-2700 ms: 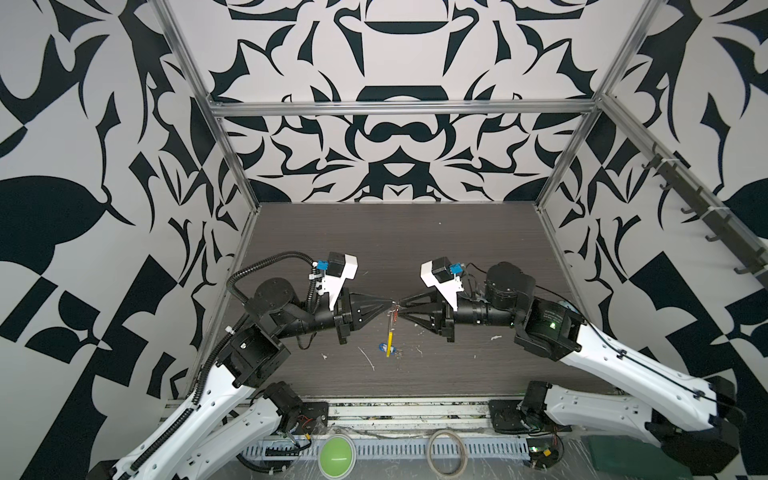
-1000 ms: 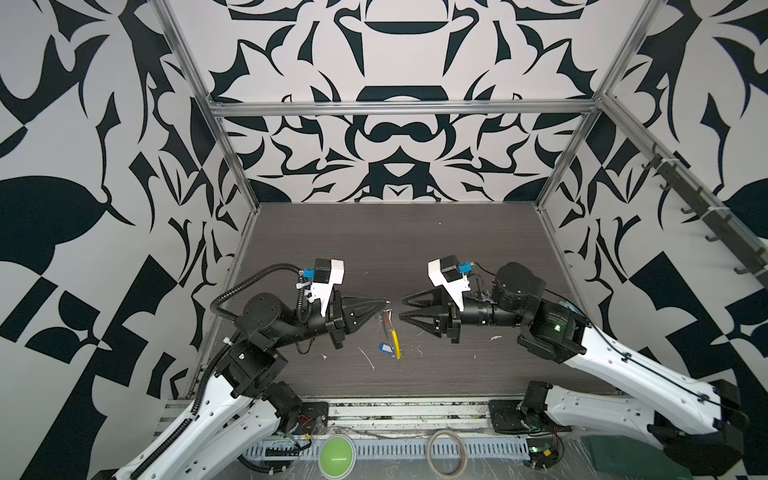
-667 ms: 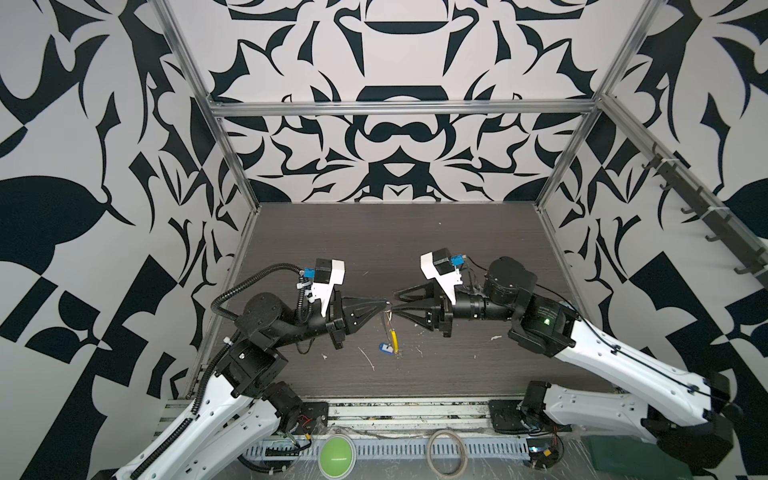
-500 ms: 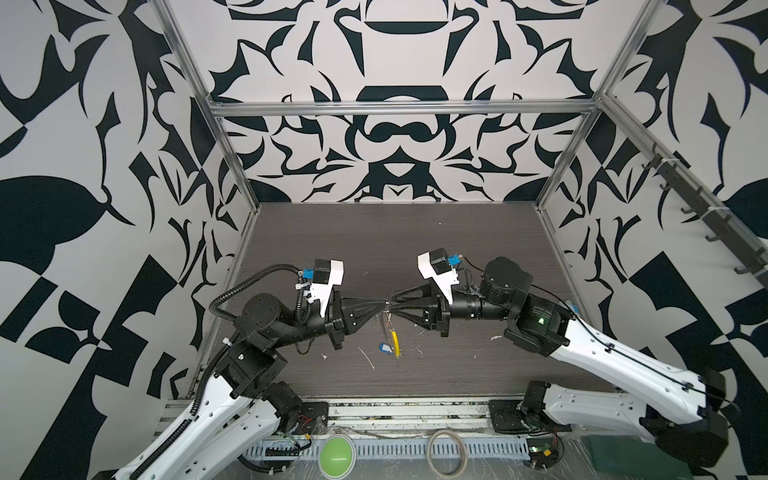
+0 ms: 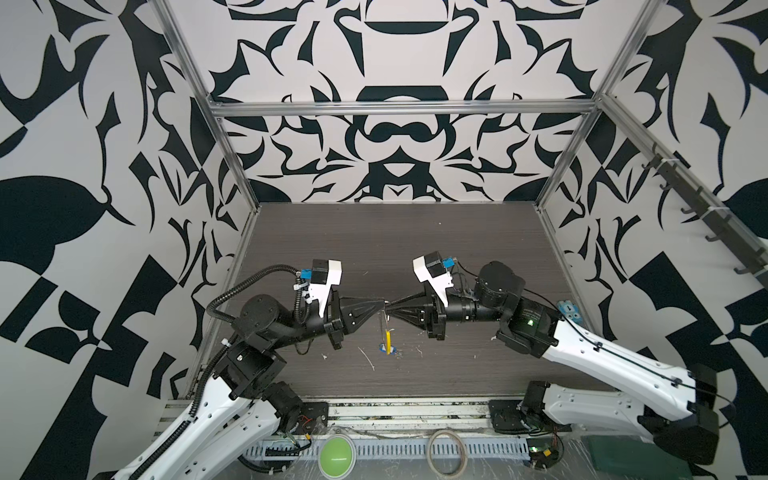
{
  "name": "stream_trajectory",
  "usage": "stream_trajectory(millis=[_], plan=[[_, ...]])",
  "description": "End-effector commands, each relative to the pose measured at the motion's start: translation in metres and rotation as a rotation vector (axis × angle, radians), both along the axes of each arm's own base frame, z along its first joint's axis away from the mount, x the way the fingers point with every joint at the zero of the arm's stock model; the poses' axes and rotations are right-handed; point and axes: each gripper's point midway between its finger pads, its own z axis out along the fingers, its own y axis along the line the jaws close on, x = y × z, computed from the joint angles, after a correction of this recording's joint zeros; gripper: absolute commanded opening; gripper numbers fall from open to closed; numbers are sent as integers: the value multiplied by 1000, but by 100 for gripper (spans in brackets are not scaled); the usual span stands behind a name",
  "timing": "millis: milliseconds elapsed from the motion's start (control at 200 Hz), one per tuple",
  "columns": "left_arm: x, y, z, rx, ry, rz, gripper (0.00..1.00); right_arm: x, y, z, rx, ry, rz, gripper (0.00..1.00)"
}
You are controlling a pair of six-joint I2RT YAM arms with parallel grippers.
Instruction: Remove the keys from the keyring
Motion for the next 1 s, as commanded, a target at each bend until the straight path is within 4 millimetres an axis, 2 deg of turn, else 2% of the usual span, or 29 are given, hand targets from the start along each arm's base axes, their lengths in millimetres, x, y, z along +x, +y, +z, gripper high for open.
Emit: stream_trajectory(millis=[0,50,185,305,340,390,570,745,995], plan=[[-5,3,15,-36,-39,-7,0,-3,0,14,55,-24,19,4],[-5,3,15,-35,-36,-9,0,-3,-1,15,56,-24,20,0],[-3,4,11,-17,-7,4,0,-3,-3,11,20,-20,8,0],[-3,6,1,15,37,17,35,-4,-9,-2,-66,-24,-3,0],[-4,7,-2,24,46,17,40,-4,-10,-5,-95,-22,-7,0],[-6,8,-5,40,60,14,43,-5,-12,-11,-137,-18,-8,0],[-13,10,-15,145,93,1,44,-7,-20,-23,-266,-28,-2,0],[-17,3,-26,244,164,-65,43,-7,-23,-28,-346,-26,6,0],[-17,-9,-35,334,229,-141,35,-6,-22,-29,-412,-20,23,0]])
